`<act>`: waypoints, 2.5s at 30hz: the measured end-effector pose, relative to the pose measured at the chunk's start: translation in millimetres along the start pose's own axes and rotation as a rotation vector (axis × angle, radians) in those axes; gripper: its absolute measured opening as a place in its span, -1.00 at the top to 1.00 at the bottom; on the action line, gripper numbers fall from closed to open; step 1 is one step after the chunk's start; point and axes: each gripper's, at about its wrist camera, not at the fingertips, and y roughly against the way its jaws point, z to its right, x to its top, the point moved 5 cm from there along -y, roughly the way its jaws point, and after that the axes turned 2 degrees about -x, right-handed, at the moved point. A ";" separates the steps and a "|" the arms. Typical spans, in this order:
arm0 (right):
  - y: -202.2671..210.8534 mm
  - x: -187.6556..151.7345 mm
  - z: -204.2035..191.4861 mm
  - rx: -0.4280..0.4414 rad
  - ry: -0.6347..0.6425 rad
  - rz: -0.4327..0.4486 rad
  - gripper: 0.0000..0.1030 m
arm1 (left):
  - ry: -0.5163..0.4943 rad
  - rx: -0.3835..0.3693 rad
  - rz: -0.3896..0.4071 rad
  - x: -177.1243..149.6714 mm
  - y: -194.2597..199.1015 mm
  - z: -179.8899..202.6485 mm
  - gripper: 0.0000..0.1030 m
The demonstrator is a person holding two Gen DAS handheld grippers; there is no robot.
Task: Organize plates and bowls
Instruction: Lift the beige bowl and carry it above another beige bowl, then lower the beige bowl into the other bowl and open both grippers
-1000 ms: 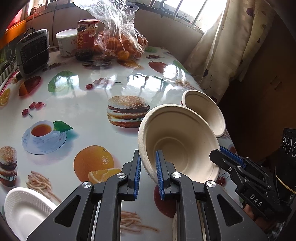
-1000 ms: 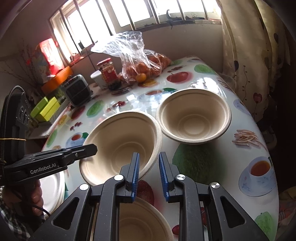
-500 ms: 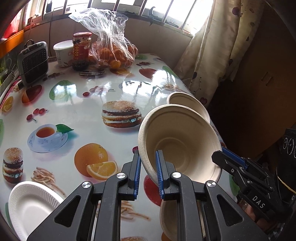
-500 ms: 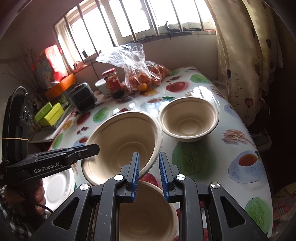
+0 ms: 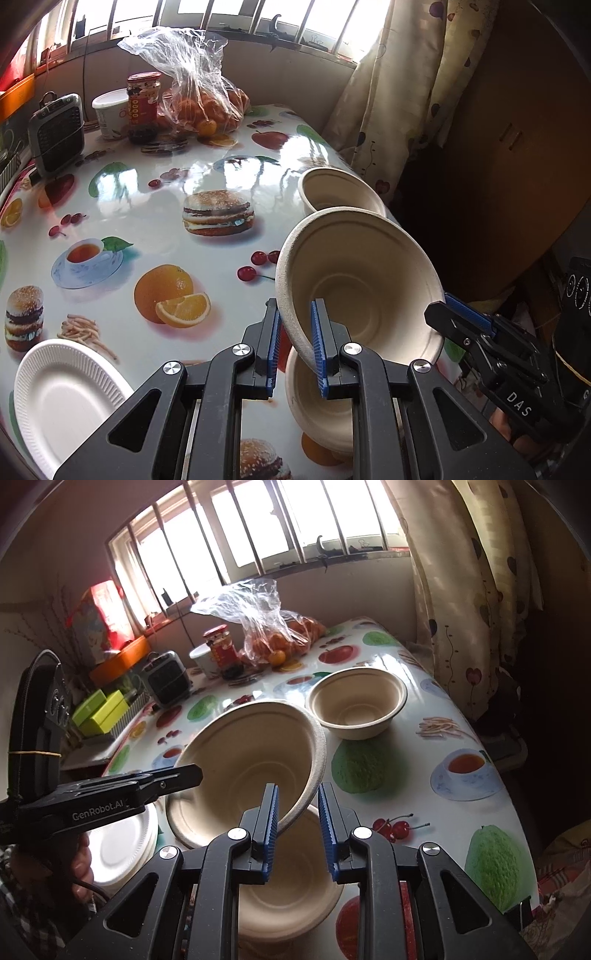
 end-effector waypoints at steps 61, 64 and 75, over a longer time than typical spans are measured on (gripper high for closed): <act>6.0 -63.7 15.2 -0.012 -0.083 -0.064 0.55 | -0.040 0.039 -0.112 -47.8 -14.8 11.0 0.58; 5.8 -63.5 15.7 -0.015 -0.081 -0.064 0.55 | -0.042 0.040 -0.116 -48.3 -15.7 11.0 0.51; 5.7 -63.6 16.0 -0.020 -0.079 -0.064 0.54 | -0.041 0.040 -0.116 -48.6 -16.3 10.7 0.51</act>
